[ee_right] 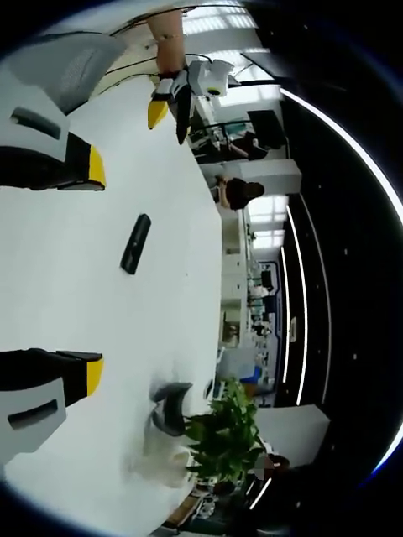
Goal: Press the specified remote control buttons in sequence, fully releasing each button before pressing the next.
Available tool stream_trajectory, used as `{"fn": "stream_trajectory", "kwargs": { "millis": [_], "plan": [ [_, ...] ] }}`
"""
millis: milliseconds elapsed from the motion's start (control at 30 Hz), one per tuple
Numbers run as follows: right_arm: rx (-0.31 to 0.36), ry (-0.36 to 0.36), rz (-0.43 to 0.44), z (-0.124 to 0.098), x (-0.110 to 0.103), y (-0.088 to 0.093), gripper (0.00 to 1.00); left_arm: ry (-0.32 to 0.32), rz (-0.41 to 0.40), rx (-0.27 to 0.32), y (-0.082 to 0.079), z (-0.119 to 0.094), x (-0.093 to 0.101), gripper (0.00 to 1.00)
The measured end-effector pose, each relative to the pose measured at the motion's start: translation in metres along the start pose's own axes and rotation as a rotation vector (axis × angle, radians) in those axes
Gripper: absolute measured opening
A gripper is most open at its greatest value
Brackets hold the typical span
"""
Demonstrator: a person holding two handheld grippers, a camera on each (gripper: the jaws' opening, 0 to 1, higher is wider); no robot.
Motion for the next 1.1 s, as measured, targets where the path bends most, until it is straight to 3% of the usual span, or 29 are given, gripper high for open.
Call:
{"fn": "stream_trajectory", "kwargs": {
  "millis": [133,300,433,567,667,767,833,1000,1100],
  "plan": [
    [-0.016,-0.004,-0.006,-0.001,-0.002,0.004,0.74,0.051,0.085,-0.082,-0.003,0.02,-0.005,0.99],
    [-0.037,-0.04,-0.018,-0.001,-0.006,0.006,0.65,0.143,0.192,-0.172,-0.006,0.05,-0.007,0.99],
    [-0.038,-0.074,0.002,-0.002,-0.009,0.006,0.6,0.203,0.309,-0.284,-0.003,0.077,-0.01,0.99],
    [-0.046,-0.09,0.025,0.0,-0.01,0.008,0.56,0.275,0.3,-0.378,-0.006,0.104,-0.014,0.99],
    [-0.059,-0.07,0.027,0.001,-0.008,0.011,0.58,0.296,0.346,-0.454,-0.006,0.119,-0.019,0.94],
    [-0.066,-0.053,0.042,-0.001,-0.005,0.013,0.54,0.301,0.495,-0.509,-0.006,0.145,-0.028,0.92],
    [-0.076,-0.053,0.057,-0.001,-0.003,0.015,0.51,0.32,0.492,-0.57,-0.005,0.161,-0.032,0.9],
    [-0.073,-0.06,0.08,-0.004,-0.002,0.016,0.44,0.358,0.572,-0.624,-0.012,0.192,-0.036,0.76],
    [-0.073,-0.078,0.088,-0.005,-0.004,0.018,0.35,0.375,0.616,-0.702,-0.013,0.198,-0.034,0.71]
  ]
}}
Point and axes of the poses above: the point that each gripper's makers call its tool centre point, and the gripper's own axes: z roughly forward along the fingers, x roughly to its right, y roughly out of its underside, the point moved 6 cm from there along -z, roughly backward along the fingers, and after that the axes turned 5 degrees about -x, right-handed, at the moved point
